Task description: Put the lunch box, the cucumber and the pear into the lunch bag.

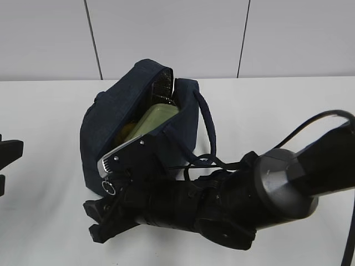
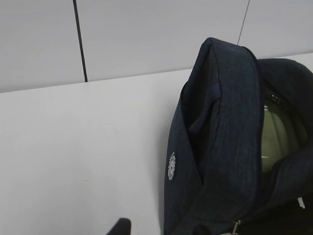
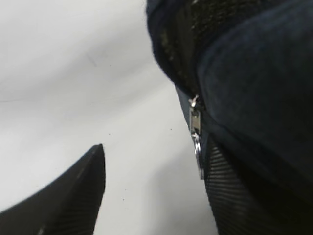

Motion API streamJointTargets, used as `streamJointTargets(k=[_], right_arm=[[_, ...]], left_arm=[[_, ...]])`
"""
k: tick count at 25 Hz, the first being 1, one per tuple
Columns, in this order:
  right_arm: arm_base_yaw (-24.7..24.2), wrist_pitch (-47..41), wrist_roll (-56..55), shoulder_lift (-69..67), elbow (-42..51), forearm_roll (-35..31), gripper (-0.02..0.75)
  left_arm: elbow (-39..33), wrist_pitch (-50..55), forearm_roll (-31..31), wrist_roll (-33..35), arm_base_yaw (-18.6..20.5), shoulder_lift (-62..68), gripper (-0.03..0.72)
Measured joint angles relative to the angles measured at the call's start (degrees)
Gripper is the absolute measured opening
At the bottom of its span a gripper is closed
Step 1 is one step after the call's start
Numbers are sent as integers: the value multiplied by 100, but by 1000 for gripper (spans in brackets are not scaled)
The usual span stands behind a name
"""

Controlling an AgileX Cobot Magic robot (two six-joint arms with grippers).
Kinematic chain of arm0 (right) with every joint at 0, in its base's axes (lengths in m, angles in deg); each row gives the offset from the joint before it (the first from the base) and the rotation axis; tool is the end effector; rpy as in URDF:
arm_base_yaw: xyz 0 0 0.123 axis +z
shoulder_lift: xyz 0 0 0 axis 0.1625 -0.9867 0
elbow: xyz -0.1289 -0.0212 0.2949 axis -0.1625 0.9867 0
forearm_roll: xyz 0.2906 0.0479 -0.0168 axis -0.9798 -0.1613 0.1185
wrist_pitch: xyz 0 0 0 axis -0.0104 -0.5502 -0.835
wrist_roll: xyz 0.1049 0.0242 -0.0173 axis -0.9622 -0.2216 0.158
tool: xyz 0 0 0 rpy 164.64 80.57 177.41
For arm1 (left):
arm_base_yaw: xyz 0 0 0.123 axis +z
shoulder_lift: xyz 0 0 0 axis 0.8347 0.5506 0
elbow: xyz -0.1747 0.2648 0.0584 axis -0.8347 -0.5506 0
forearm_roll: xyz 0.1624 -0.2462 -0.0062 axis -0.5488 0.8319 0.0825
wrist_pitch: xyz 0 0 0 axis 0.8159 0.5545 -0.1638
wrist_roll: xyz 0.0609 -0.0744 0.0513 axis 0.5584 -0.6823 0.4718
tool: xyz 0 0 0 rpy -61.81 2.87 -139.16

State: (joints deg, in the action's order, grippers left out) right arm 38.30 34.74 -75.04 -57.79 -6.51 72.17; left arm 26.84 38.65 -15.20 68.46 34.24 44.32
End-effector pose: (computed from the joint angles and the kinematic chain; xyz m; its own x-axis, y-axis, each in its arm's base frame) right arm 0.2899 0.3393 0.0989 -0.4156 -0.2798 -0.8654 -0.7659 0.6209 0.1671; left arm 0.1760 -0.0713 0.2415 -0.4384 0.1451 -0.8870 0.3586 0.9332 -0.0245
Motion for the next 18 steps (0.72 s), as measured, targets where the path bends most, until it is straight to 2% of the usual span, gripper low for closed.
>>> streamJointTargets(k=[12,18], right_arm=[[0,-186,0,0,-2,9,492],[0,-191,0,0,-2,9,343]], left_arm=[[0,0,0,0,0,0,238],[0,0,0,0,0,0,238]])
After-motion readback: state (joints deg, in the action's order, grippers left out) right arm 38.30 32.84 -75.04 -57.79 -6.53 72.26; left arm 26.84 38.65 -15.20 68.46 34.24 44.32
